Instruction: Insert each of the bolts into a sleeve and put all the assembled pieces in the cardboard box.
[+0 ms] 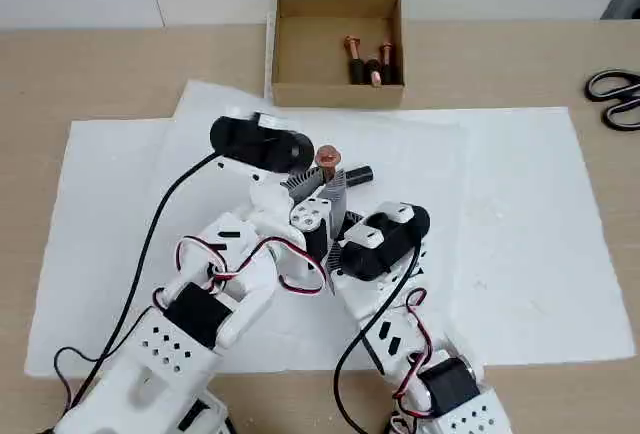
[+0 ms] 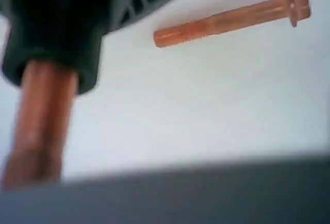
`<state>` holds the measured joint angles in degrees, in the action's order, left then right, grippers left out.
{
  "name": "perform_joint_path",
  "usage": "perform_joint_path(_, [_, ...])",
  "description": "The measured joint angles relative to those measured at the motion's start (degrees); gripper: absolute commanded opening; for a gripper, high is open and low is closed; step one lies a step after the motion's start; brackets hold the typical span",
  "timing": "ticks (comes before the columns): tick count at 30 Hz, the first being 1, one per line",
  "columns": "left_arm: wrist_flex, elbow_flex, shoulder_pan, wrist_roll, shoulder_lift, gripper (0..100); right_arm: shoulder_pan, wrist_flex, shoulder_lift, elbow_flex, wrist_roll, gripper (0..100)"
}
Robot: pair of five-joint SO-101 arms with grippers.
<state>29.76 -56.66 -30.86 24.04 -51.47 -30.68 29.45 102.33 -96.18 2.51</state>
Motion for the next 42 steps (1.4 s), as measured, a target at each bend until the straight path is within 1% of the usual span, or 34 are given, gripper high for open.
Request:
perform_joint_path(7, [2.9, 0.0, -0.1, -0.1, 0.0, 1, 0.0, 0.0, 0.0, 0.0, 0.0, 0.4])
perform_joint_path(11, [2.9, 0.0, -0.1, -0.1, 0.0, 1, 0.0, 0.0, 0.0, 0.0, 0.0, 0.4])
perform_joint_path(19, [2.5, -5.3, -0.9, -0.1, -0.2, 1, -0.1, 0.9, -0.2, 0.0, 0.0, 0.4])
perform_joint_path(25, [2.5, -5.5, -1.0, -0.1, -0.7, 1, -0.1, 0.9, -0.2, 0.0, 0.0, 0.4])
perform_joint_path(27, [2.5, -5.5, -1.0, -0.1, -0.7, 3, -0.1, 1.0, -0.2, 0.0, 0.0, 0.4])
perform_joint_path(30, [2.5, -5.5, -1.0, -0.1, -0.7, 14, -0.1, 1.1, -0.2, 0.0, 0.0, 0.4])
perform_joint_path(32, [2.6, -5.5, -0.5, -0.1, -0.7, 18, 0.0, 1.1, -0.2, 0.0, 0.0, 0.4])
perform_joint_path(39, [4.1, -5.7, -0.5, -0.1, -0.5, 18, 0.1, 1.1, -0.1, 0.0, 0.1, 0.4])
perform_joint_path(42, [4.3, -5.8, 0.6, -0.1, -0.5, 18, 0.1, 1.1, -0.1, 0.0, 0.1, 0.4])
